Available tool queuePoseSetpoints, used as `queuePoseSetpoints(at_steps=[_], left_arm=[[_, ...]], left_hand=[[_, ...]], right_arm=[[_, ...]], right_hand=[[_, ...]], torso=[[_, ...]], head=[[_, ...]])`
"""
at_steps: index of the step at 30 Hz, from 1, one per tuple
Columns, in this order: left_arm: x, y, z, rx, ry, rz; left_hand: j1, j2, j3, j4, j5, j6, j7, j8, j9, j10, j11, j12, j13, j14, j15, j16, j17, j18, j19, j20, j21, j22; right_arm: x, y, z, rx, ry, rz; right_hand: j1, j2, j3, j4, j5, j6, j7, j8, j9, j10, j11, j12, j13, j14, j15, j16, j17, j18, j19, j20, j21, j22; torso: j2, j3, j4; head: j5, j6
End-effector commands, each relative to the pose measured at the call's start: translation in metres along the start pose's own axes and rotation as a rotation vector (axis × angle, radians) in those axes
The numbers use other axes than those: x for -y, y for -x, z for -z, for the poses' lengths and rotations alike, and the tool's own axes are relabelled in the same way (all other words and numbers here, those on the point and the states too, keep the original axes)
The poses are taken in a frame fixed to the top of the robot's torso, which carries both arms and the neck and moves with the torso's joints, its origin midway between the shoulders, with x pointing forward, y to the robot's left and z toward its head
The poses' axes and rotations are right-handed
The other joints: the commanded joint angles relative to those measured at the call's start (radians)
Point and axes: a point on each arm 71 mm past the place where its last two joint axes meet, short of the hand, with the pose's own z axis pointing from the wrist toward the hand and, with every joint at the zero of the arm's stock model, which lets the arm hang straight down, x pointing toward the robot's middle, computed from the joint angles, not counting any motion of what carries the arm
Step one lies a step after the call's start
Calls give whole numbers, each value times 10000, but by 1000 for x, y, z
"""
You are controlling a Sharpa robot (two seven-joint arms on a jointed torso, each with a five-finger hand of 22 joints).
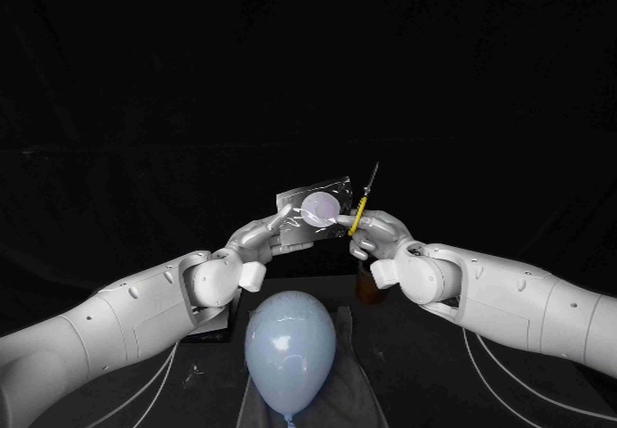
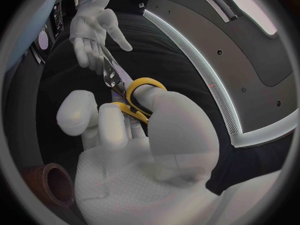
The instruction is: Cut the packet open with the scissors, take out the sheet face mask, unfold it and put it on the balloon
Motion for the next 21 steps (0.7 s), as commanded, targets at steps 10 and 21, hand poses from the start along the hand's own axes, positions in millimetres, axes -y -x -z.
queuePoseSetpoints(at_steps=[10,21], left_arm=[[-3,-13,-1,-1351,375,-142],[-1,-10,-2,-1108,314,-264]], left_hand=[[-326,-99,-117,9,-28,30,1402,28,-30,108,31,-191,-8,34,36,-147,-36,153,-249,22,-81,-9],[-247,32,-45,-34,-27,113,1407,44,-49,143,38,-289,-8,40,47,-197,-53,151,-377,45,-84,-9]], right_arm=[[2,-10,-4,-541,-75,250],[4,-18,-3,-868,-169,274]], right_hand=[[55,121,68,-2,-98,42,-43,67,24,918,-571,34,11,54,-95,30,6,155,16,-54,40,25],[52,121,70,-9,-109,46,-45,70,28,923,-572,35,13,51,-96,21,-12,157,14,-54,33,20]], torso=[[7,-2,5],[0,0,2]], head=[[9,-55],[8,-74]])
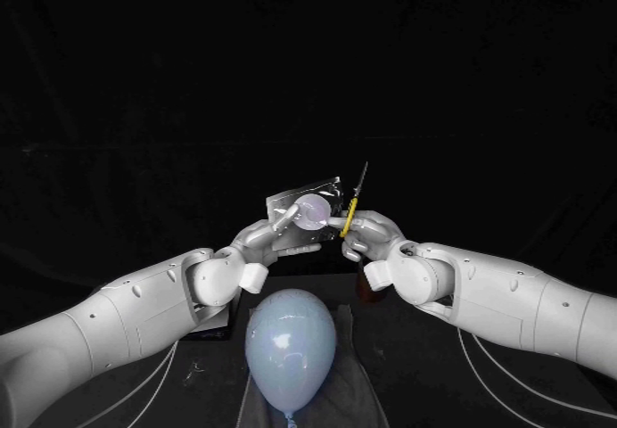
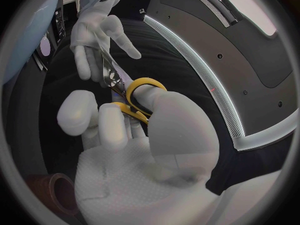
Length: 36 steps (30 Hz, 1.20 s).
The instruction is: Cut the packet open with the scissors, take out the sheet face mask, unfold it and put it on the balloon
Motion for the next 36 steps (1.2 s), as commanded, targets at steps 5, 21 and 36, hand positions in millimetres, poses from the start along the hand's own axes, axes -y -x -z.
queuePoseSetpoints(at_steps=[5,21,36], left_arm=[[2,-1,0,-151,-69,-107],[4,2,0,-44,-129,-145],[3,-2,-2,-223,-145,-92]], left_hand=[[164,243,68,-65,-27,142,1442,51,-30,133,-1,-100,-5,81,42,-76,-21,166,-108,-1,-47,-3],[606,551,160,-180,-26,562,1417,98,-81,395,-37,-237,4,243,8,-120,-30,172,-114,-12,-25,5],[788,648,203,-238,-26,712,1413,50,-132,508,-50,-310,2,316,-8,-137,-32,178,-86,-25,-14,9]], right_arm=[[1,-2,2,-329,-58,137],[2,6,7,-203,-164,270],[10,0,7,-388,-345,210]], right_hand=[[47,122,52,-1,-65,33,-29,31,18,929,-574,58,18,51,-97,26,0,71,17,-55,45,15],[42,122,52,-9,-74,37,-31,34,23,938,-576,61,20,51,-99,24,-3,74,12,-55,30,4],[38,122,52,-18,-81,44,-35,39,29,951,-579,66,24,52,-101,29,5,71,16,-56,44,17]], torso=[[-2,0,-2],[-4,2,1],[-4,3,1]], head=[[-5,-22],[13,-44],[21,-64]])
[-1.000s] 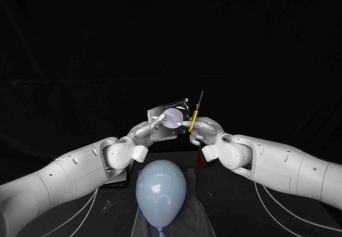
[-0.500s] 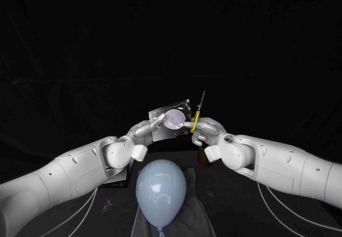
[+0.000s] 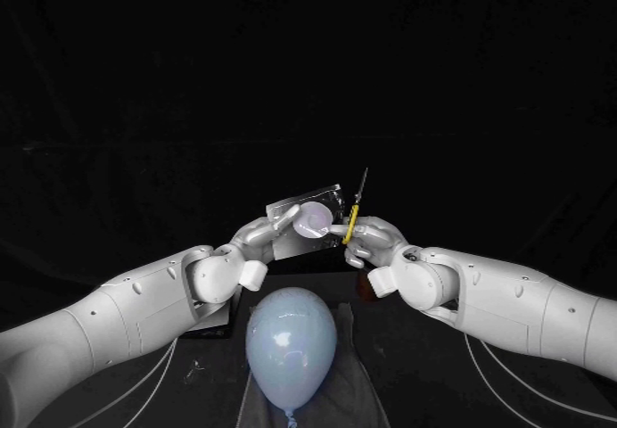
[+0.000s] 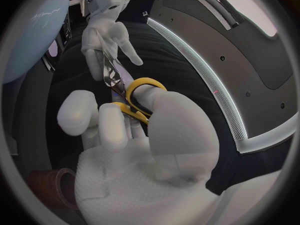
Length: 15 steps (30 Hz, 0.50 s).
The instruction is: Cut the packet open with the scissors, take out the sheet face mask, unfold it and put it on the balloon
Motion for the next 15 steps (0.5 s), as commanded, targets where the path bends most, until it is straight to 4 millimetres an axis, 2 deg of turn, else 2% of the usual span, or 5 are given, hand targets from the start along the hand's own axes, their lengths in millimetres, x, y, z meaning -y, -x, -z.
queuePoseSetpoints(at_steps=[1,6,15], left_arm=[[1,-5,-2,-310,-122,30],[1,-6,-2,-471,-129,170],[1,-11,-2,-882,-188,512]], left_hand=[[162,6,19,-62,-25,110,1360,-28,-28,99,-16,-79,0,107,-2,-63,-13,87,-26,-30,0,11],[264,46,6,-81,-25,175,1355,-145,-106,170,-26,-183,-4,172,-30,-88,-17,94,282,-99,114,40],[586,162,21,-157,-23,117,1291,-400,-268,360,-107,-397,3,434,-166,-98,-7,95,1256,-340,408,47]], right_arm=[[0,-5,-1,-269,9,-5],[2,-9,-3,-346,-9,-31],[4,-12,-4,-404,-18,4]], right_hand=[[24,137,42,-10,-43,49,-40,40,-9,951,-579,47,10,74,-79,29,17,80,16,-56,44,7],[24,137,42,-10,-43,49,-40,40,-9,951,-579,47,10,74,-79,29,17,80,16,-56,44,7],[14,139,43,-24,-51,57,-44,45,0,964,-583,50,13,72,-82,24,8,82,11,-58,31,1]], torso=[[-3,4,7],[-4,-1,6],[1,-8,13]], head=[[-5,-5],[-22,16],[-10,24]])
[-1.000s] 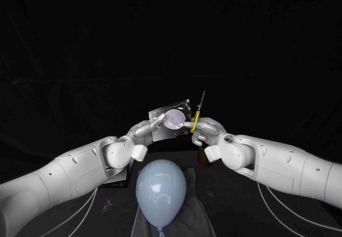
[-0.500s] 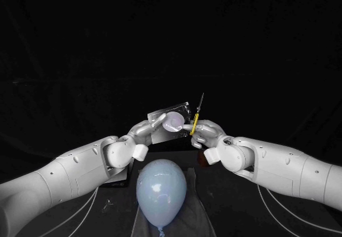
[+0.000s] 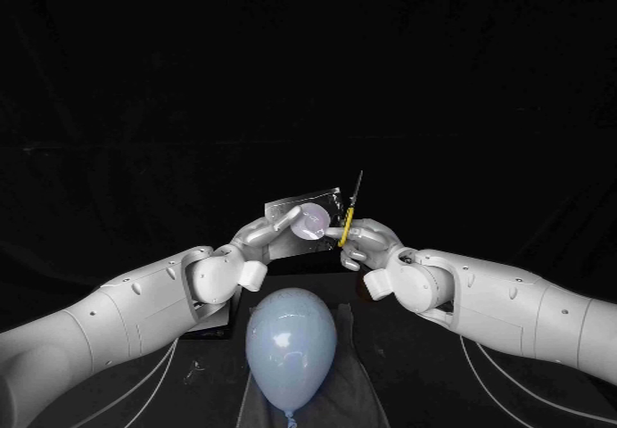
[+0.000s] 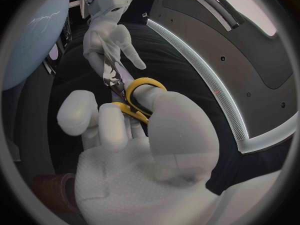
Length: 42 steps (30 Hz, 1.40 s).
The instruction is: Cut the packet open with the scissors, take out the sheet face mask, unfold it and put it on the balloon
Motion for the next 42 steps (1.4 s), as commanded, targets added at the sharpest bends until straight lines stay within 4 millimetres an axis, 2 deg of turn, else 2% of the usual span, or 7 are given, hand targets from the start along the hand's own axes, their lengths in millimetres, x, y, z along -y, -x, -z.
queuePoseSetpoints(at_steps=[1,10,16,21,25,28,42], left_arm=[[1,-9,-2,-698,-151,358],[1,-7,-2,-521,-216,221],[1,-3,-2,-142,-149,-344],[2,2,-2,327,-11,-938],[4,7,-1,705,49,-1299],[5,10,0,875,61,-1423],[8,20,4,1674,152,-1802]], left_hand=[[150,20,-22,-60,-22,-12,1235,-60,-32,123,-6,-87,3,166,-14,-7,11,97,219,-40,74,-12],[185,2,-151,11,-23,378,1132,37,-28,552,-99,-97,26,260,-48,-80,-4,83,108,-43,-197,-68],[1496,353,662,-362,-3,1807,711,-156,-190,1260,-464,-96,8,773,-372,65,89,96,359,-351,-217,-35],[2450,-137,2207,-312,-6,3256,405,-656,-423,2176,-762,-236,-15,1379,-671,150,189,77,641,-674,-199,-26],[1970,-1085,3924,-75,-37,3907,322,-1161,-526,2529,-834,-459,-17,1613,-720,40,304,63,818,-719,-212,-24],[1641,-1295,4348,-96,-2,3989,344,-1294,-531,2514,-804,-465,-18,1629,-691,-7,351,61,826,-698,-228,-24],[807,-1226,5831,-860,-13,4330,224,-1375,-330,2955,-947,-409,5,2039,-846,51,623,76,1231,-853,-67,15]], right_arm=[[-1,-5,-1,-275,47,49],[0,-6,-2,-323,43,122],[0,-6,-2,-320,41,143],[0,-5,-1,-319,46,150],[-1,-4,0,-298,51,159],[-1,-2,1,-272,52,169],[-2,3,3,-210,44,259]], right_hand=[[3,150,52,-20,-52,36,-23,45,0,964,-583,68,14,72,-81,24,-1,103,11,-58,31,3],[3,150,52,-20,-52,36,-23,45,0,964,-583,68,14,72,-81,24,-1,103,11,-58,31,3],[3,150,52,-20,-52,36,-23,45,0,964,-583,68,14,72,-81,24,-1,103,11,-58,31,3],[3,150,52,-20,-52,36,-23,45,0,964,-583,68,14,72,-81,24,-1,103,11,-58,31,3],[3,150,52,-20,-52,36,-23,45,0,964,-583,68,14,72,-81,24,-1,103,11,-58,31,3],[3,150,52,-20,-52,36,-23,45,0,964,-583,68,14,72,-81,24,-1,103,11,-58,31,3],[-14,158,56,-40,-58,40,-27,50,14,977,-587,67,18,66,-85,13,-21,102,9,-60,34,10]], torso=[[-1,-4,-1],[-5,-1,-5],[-6,4,-9],[-12,5,-8],[-4,6,-12],[-1,7,-14],[-8,4,-5]], head=[[4,8],[6,-8],[12,-30],[14,-23],[-5,-12],[-13,-16],[-20,-26]])
